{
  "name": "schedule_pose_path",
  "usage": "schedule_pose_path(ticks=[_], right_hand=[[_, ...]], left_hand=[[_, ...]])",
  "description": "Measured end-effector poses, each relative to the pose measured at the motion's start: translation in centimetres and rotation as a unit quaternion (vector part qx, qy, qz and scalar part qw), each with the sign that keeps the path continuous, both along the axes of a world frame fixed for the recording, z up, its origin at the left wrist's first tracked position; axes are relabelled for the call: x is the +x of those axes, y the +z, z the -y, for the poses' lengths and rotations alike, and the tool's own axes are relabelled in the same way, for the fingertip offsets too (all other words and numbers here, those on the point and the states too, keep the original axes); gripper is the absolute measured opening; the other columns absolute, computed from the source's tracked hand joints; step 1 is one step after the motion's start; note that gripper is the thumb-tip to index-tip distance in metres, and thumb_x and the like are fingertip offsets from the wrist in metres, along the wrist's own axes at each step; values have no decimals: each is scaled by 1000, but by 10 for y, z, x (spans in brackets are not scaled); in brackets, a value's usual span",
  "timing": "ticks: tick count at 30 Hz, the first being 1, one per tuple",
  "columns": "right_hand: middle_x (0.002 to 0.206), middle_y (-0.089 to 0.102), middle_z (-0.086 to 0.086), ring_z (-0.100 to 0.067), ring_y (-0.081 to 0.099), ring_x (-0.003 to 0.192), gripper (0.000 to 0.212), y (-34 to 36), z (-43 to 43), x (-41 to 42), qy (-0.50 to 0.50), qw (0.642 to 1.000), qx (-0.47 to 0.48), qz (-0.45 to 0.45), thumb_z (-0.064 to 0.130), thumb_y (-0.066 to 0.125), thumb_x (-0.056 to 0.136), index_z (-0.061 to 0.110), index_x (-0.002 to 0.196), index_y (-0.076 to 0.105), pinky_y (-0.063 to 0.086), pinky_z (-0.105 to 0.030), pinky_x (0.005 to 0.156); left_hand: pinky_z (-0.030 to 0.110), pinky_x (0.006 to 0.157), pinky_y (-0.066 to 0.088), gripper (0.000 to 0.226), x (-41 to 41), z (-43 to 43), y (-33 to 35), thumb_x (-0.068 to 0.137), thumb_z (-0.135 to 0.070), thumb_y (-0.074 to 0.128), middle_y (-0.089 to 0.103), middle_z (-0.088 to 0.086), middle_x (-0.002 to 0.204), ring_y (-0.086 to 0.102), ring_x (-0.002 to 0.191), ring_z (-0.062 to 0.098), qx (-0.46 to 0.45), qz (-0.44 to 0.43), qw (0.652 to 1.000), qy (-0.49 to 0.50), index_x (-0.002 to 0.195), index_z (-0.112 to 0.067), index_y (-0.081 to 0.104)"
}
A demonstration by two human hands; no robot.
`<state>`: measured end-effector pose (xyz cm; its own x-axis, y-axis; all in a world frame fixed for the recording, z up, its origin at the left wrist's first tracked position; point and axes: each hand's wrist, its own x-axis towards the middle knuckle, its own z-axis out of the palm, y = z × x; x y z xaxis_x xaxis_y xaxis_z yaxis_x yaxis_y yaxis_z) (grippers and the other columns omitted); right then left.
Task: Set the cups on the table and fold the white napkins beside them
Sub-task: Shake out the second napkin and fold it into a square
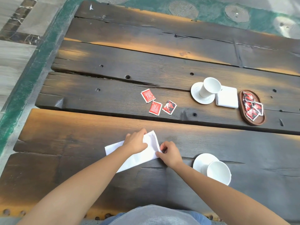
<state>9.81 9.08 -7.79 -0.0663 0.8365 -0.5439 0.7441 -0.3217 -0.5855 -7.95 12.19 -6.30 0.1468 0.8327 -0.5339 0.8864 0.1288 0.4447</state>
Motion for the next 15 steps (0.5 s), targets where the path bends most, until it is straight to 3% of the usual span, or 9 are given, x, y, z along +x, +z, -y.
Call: schedule_pose_path(ticks=[3, 5, 7, 9, 12, 13, 15], right_hand=[[79, 54, 5, -14, 50, 71, 24, 7, -13, 0, -25, 998, 5, -49, 12, 69, 73, 22, 75, 47, 37, -19, 60], [81, 54, 5, -14, 51, 73, 27, 16, -24, -2, -39, 996, -11, -85, 9, 70, 75, 18, 90, 50, 42, -24, 66], [86, 58, 0, -14, 54, 75, 36, 28, -37, -4, -32, 991, -19, -129, 5, 71, 78, 12, 108, 52, 47, -25, 70], [89, 62, -6, -11, 56, 74, 30, 45, -52, -9, -7, 985, 0, -170, 0, 68, 82, 4, 110, 58, 47, -18, 67], [87, 62, -11, -18, 54, 79, 16, 72, -76, -18, 14, 975, 47, -217, -3, 66, 83, -7, 98, 64, 44, -27, 74], [86, 61, -11, -18, 53, 80, 14, 82, -83, -22, 19, 971, 60, -229, -3, 66, 83, -9, 97, 65, 43, -29, 75], [80, 61, -5, -7, 53, 76, 7, 100, -94, -27, 33, 965, 80, -246, -3, 66, 83, -1, 90, 68, 42, -21, 72]], left_hand=[[32, 84, 44, 37, -10, -7, 12, 80, -11, 58, 63, 5, 113, 57, 106, 26, -32, 118, 991, 46, 117, -12, 54], [27, 70, 41, 17, -18, -12, 23, 80, -6, 57, 63, 4, 93, 58, 89, 22, -46, 190, 979, 60, 95, -13, 62], [28, 67, 39, 14, -26, -19, 36, 80, -2, 55, 60, 2, 79, 54, 77, 18, -49, 235, 968, 71, 78, -15, 61], [29, 68, 40, 12, -35, -26, 47, 81, -2, 56, 61, 3, 79, 53, 75, 16, -28, 257, 961, 99, 83, -9, 66], [29, 72, 41, 15, -47, -35, 66, 85, -1, 57, 62, 6, 87, 55, 80, 16, 18, 290, 942, 169, 96, -1, 67], [28, 72, 43, 17, -52, -38, 73, 87, 1, 56, 63, 7, 90, 56, 81, 14, 27, 316, 930, 183, 100, 0, 66], [16, 71, 47, 20, -59, -41, 89, 89, 1, 57, 64, 4, 94, 59, 77, 2, 51, 357, 914, 186, 106, -4, 66]])
